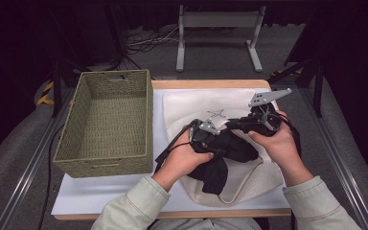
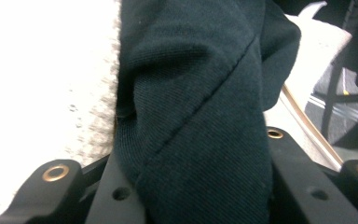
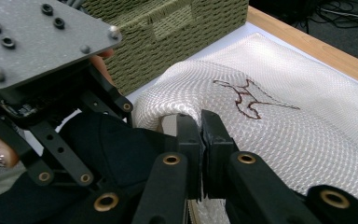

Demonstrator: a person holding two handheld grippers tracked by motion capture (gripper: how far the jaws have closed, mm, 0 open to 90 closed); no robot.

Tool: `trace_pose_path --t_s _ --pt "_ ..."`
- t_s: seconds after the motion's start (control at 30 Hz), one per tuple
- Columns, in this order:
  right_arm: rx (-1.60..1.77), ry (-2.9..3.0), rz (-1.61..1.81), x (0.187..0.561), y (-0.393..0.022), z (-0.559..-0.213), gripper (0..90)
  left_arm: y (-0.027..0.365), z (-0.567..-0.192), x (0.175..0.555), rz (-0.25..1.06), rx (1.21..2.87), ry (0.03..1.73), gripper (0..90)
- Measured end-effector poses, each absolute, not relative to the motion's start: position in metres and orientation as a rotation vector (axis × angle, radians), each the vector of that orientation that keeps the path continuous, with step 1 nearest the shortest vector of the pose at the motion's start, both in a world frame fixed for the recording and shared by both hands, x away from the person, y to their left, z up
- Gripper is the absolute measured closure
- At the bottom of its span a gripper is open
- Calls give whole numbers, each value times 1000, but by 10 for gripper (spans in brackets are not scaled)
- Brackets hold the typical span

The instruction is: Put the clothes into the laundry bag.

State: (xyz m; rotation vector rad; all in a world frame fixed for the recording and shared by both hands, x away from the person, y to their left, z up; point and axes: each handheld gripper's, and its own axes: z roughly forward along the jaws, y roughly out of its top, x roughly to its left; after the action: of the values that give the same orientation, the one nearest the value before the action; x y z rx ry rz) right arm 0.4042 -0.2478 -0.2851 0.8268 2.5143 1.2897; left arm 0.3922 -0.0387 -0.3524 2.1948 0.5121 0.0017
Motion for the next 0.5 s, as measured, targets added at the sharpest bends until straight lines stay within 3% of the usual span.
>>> trace_pose_path --t_s 0.5 --pt "835 2510 1324 403 -246 -285 882 -39 -353 398 80 2154 607 693"
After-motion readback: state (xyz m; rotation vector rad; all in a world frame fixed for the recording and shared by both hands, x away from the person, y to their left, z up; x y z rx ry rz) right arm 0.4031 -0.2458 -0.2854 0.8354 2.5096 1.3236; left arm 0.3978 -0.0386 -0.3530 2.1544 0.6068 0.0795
